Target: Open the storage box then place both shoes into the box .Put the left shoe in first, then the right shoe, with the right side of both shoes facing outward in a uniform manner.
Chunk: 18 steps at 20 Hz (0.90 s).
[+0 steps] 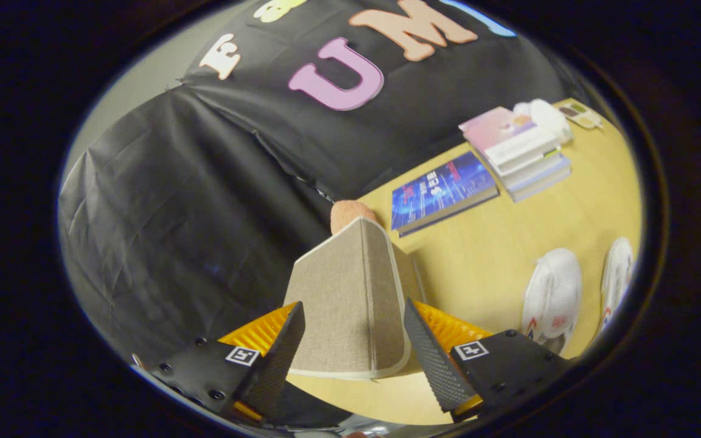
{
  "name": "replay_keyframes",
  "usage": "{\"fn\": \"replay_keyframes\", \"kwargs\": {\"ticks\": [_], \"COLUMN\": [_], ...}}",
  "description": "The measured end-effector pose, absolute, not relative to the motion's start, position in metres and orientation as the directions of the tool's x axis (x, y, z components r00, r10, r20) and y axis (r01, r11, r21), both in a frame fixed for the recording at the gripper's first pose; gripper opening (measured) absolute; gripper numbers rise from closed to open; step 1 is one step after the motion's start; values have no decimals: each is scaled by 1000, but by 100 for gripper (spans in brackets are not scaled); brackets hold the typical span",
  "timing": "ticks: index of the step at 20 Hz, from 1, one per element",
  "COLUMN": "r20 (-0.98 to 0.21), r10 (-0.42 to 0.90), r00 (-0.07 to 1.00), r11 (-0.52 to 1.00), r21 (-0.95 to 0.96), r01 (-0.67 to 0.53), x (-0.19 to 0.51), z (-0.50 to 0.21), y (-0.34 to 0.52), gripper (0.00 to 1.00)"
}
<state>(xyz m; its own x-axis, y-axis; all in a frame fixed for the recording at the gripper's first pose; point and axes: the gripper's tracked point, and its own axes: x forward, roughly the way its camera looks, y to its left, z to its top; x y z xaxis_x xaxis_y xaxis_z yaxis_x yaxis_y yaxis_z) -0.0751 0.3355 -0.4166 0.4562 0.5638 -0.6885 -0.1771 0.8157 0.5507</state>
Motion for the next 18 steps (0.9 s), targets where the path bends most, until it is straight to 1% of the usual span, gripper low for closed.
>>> {"fn": "replay_keyframes", "kwargs": {"ticks": [3,7,10,13,16,18], "r20": [-704,-639,-611,-618,-595,-580], "r10": [576,672,693,699,732,742], "r00": [414,375,382,361,331,336], "r11": [791,641,556,535,505,487], "r21": [607,755,791,786,801,811], "r01": [-68,137,257,309,322,324], "x": [-72,-71,-68,-76,-84,-83], "z": [-444,-453,-467,-481,-482,-480], "y": [338,344,334,327,333,336], "gripper": [100,100,100,99,98,97]}}
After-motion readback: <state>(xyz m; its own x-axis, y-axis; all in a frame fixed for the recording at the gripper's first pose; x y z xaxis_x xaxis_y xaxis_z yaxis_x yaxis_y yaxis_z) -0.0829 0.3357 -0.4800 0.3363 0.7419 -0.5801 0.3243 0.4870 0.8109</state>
